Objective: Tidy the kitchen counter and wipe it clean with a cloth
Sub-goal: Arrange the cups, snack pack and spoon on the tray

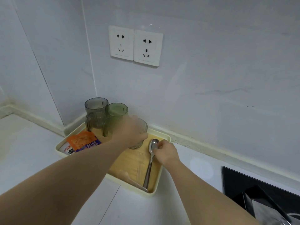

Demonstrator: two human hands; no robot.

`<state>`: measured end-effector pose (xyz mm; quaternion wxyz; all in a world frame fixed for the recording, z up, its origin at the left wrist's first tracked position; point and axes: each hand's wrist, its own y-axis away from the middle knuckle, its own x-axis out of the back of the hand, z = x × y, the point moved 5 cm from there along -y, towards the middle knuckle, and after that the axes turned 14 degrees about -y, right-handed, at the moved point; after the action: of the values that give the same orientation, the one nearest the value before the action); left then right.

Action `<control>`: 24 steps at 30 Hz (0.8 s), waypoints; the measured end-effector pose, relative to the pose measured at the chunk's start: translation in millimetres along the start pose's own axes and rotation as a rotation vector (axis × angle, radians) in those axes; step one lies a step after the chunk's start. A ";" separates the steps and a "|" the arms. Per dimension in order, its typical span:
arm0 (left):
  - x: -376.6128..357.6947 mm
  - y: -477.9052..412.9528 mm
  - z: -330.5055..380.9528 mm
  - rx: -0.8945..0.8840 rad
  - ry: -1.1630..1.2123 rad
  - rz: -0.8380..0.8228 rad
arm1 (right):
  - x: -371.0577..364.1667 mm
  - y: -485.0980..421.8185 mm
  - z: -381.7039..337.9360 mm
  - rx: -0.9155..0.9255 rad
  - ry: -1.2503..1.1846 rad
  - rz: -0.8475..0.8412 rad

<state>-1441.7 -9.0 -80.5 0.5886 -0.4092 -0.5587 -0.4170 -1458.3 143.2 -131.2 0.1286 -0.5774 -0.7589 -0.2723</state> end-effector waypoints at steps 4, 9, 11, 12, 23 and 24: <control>-3.3 -11.9 6.9 0.002 -0.036 0.059 | -1.6 -6.7 3.4 -0.013 -0.013 -0.015; -4.0 -10.1 13.5 0.006 -0.188 0.166 | -2.1 -8.6 4.9 -0.012 -0.006 -0.021; -3.8 -7.7 14.3 0.006 -0.228 0.182 | -1.2 -6.8 3.7 -0.007 -0.006 -0.021; -3.3 -7.0 14.1 0.003 -0.245 0.179 | -0.9 -5.3 2.6 -0.004 -0.007 -0.022; 26.0 54.7 14.0 -0.066 -0.118 0.175 | 15.5 44.4 -16.4 0.023 -0.156 0.030; 28.6 66.7 13.8 -0.069 -0.094 0.163 | 17.3 54.1 -17.7 0.031 -0.159 0.031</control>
<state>-1382.0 24.3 -52.4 0.5792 -0.4927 -0.5359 -0.3669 -1414.4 157.3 -93.6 0.0812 -0.6068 -0.7617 -0.2119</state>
